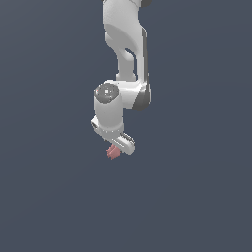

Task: Pick up the object and move it to a goal position.

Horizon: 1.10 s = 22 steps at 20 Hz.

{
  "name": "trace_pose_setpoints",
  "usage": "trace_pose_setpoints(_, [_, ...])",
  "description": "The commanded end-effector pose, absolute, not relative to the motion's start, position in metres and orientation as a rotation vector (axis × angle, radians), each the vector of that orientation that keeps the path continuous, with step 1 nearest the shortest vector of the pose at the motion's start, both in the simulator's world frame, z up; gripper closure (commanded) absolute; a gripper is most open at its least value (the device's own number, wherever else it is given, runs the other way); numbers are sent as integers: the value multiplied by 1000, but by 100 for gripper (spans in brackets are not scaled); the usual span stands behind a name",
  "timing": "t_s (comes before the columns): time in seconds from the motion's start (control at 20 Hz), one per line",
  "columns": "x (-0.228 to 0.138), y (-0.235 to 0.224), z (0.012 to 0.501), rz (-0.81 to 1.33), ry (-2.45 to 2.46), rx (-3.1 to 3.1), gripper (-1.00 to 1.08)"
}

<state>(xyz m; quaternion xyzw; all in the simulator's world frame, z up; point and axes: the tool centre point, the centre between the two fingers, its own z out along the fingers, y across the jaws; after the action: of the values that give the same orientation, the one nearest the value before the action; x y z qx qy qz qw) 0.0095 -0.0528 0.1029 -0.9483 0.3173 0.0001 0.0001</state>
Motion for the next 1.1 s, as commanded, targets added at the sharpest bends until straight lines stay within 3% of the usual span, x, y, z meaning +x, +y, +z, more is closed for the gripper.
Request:
trace_pose_setpoints(0.0, [10,-53,103,0,997,-2979,-92])
trace_pose_setpoints(0.85, [9,-53,52,0,1005,-2977,-92])
trace_pose_setpoints(0.9, [9,-53,52,0,1005,-2977,108])
trace_pose_setpoints(1.05, [9,-53,52,0,1005,-2977,108])
